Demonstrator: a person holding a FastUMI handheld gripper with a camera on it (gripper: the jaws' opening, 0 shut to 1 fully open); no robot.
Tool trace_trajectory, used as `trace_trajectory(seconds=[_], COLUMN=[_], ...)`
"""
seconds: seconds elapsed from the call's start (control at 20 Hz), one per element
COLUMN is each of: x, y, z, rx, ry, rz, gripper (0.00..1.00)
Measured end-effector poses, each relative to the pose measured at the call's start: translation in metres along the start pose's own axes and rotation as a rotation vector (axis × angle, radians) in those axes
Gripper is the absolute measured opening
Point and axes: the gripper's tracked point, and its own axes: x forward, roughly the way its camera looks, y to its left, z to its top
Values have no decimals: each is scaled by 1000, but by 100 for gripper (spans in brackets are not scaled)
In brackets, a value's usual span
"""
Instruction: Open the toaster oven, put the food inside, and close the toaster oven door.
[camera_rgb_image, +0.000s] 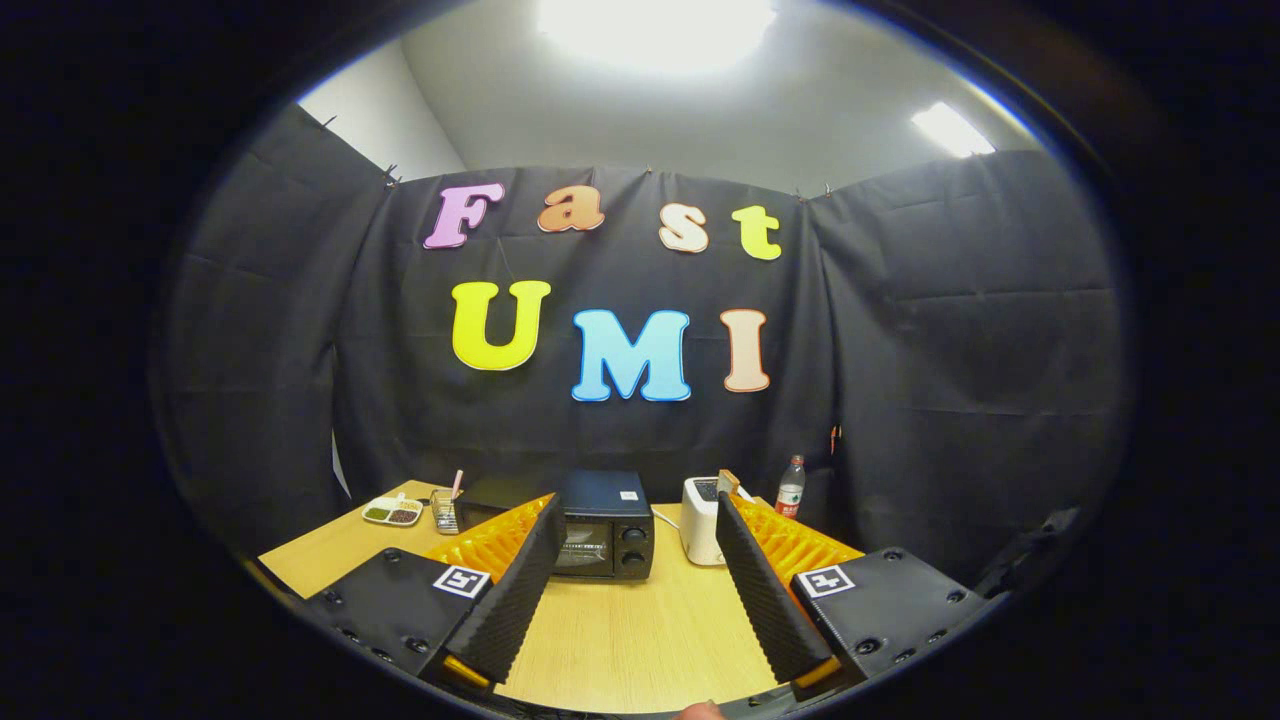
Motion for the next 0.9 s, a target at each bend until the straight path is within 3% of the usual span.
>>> trace_trajectory(seconds=[0.4, 0.9], x=[-16, -10], y=[-54, -67], z=[18, 20], rx=[-34, 7], ry=[-86, -112], rz=[10, 60], gripper=[95, 96])
